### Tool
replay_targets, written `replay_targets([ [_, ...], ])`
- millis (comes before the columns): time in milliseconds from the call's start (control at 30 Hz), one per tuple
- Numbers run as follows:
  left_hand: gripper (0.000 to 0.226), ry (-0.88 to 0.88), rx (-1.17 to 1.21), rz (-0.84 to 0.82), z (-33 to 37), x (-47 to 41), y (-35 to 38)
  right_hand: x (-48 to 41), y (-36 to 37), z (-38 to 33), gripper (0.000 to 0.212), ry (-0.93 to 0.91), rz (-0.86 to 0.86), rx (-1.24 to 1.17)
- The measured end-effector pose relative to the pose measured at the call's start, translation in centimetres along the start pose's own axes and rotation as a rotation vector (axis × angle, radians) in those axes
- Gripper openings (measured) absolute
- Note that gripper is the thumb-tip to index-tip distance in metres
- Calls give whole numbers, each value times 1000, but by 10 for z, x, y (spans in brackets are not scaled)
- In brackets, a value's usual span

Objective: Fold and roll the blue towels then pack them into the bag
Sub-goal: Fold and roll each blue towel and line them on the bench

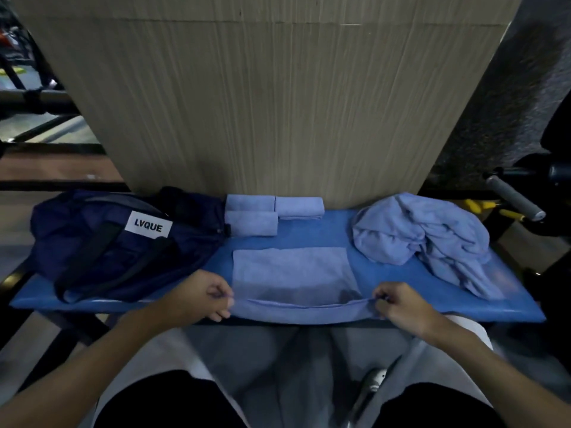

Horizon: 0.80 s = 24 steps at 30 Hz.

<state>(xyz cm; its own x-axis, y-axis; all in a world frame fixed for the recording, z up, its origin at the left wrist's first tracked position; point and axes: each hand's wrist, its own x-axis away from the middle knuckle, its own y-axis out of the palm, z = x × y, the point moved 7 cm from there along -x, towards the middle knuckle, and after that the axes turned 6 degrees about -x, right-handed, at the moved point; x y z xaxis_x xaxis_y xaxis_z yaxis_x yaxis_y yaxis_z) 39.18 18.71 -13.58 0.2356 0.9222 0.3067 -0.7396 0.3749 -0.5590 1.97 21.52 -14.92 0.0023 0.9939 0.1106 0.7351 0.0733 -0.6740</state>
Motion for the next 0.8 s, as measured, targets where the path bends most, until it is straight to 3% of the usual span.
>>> replay_targets([
  [233,8,63,-241,-99,13,1,2,-1,-5,2,34,4,-37,31],
  [467,14,52,-275,-148,-1,-23,0,-22,1,-6,26,-12,-76,-89],
  [600,12,106,-172,33,6,-39,-12,-42,0,-13,27,-64,-13,-138],
  [800,11,126,164,292,55,-66,-59,-85,-54,-58,16,-157,301,-218],
])
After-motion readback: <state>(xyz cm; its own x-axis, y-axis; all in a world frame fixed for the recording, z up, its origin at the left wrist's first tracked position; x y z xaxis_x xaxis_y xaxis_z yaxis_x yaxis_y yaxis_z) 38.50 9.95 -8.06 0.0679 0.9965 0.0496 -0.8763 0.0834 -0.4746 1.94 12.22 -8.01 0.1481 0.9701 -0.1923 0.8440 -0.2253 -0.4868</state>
